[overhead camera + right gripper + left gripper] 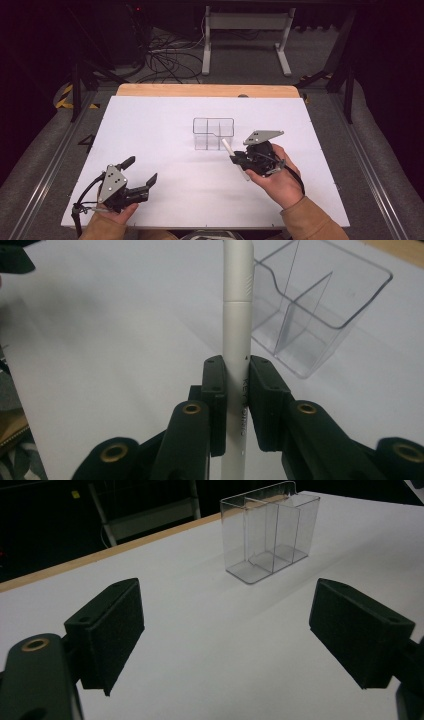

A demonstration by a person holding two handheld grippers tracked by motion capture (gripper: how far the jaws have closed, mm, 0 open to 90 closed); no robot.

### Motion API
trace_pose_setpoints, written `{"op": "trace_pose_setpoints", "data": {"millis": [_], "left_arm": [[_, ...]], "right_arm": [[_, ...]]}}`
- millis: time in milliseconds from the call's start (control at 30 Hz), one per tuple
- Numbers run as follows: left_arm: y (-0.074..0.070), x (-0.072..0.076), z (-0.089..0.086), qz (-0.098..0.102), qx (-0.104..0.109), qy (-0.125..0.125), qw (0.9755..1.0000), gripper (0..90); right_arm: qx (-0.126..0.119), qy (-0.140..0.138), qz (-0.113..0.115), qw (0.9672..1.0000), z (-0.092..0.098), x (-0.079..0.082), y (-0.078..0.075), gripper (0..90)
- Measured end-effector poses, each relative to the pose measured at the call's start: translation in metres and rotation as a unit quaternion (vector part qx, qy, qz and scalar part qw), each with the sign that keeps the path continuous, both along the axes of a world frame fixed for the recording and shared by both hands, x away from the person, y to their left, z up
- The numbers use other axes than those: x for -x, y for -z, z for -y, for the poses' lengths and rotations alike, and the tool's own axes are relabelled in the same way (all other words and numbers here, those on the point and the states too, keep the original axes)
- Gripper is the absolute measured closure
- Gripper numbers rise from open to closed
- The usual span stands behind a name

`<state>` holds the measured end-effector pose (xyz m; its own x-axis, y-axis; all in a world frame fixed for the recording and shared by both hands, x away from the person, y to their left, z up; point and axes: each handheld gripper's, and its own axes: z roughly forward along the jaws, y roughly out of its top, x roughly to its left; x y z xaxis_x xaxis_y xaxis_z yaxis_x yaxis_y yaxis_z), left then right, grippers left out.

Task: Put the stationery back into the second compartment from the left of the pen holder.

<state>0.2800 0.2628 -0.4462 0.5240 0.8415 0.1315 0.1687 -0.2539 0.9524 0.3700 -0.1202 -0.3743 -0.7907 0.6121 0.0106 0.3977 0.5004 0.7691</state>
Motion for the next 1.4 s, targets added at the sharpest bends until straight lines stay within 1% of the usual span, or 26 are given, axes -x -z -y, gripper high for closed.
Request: {"op": "trace_pose_setpoints", "data": {"millis": [167,300,367,433,600,767,833,900,933,1000,1100,1167,1400], "left_arm": [[0.0,0.0,0.0,0.0,-0.001,0.0,1.0,15.1],[0.0,0.0,0.0,0.0,0.001,0.0,1.0,15.2],[0.0,0.0,0.0,0.0,0.001,0.0,1.0,15.2],[0.0,0.0,0.0,0.001,-0.001,0.001,1.0,15.2],[0.0,0.0,0.0,0.0,0.001,0.0,1.0,15.2],[0.0,0.0,0.0,0.001,0.0,0.001,1.0,15.2],[0.0,0.0,0.0,0.001,0.0,0.0,1.0,15.2],[0.0,0.0,0.0,0.0,0.001,0.001,1.0,15.2],[0.0,0.0,0.0,0.0,0.001,0.001,1.0,15.2],[0.0,0.0,0.0,0.001,0.0,0.001,1.0,15.2],[0.0,0.0,-0.001,0.0,0.0,0.001,1.0,15.2],[0.0,0.0,-0.001,0.0,0.0,0.002,1.0,15.2],[0.0,0.0,-0.001,-0.001,0.0,0.003,1.0,15.2]], "right_arm": [[-0.036,-0.013,0.026,0.9989,0.003,-0.001,-0.005,78.9],[-0.069,-0.026,0.041,0.9965,0.005,-0.003,-0.008,78.9],[-0.086,-0.029,0.053,0.9944,0.006,-0.004,-0.01,78.9],[-0.107,-0.034,0.066,0.9915,0.006,-0.004,-0.012,78.9],[-0.139,-0.04,0.092,0.9851,0.006,-0.008,-0.014,78.9],[-0.172,-0.04,0.107,0.9783,0.007,-0.014,-0.015,78.9],[-0.183,-0.039,0.114,0.9757,0.007,-0.016,-0.016,78.8],[-0.19,-0.032,0.122,0.9737,0.007,-0.019,-0.016,78.8],[-0.195,-0.028,0.123,0.9727,0.006,-0.021,-0.015,78.8],[-0.209,-0.029,0.124,0.9695,0.005,-0.025,-0.015,78.8],[-0.222,-0.025,0.132,0.9657,0.003,-0.03,-0.013,78.8],[-0.227,-0.022,0.139,0.9637,0.002,-0.034,-0.012,78.9],[-0.237,-0.016,0.155,0.959,-0.004,-0.045,-0.007,78.8]]}}
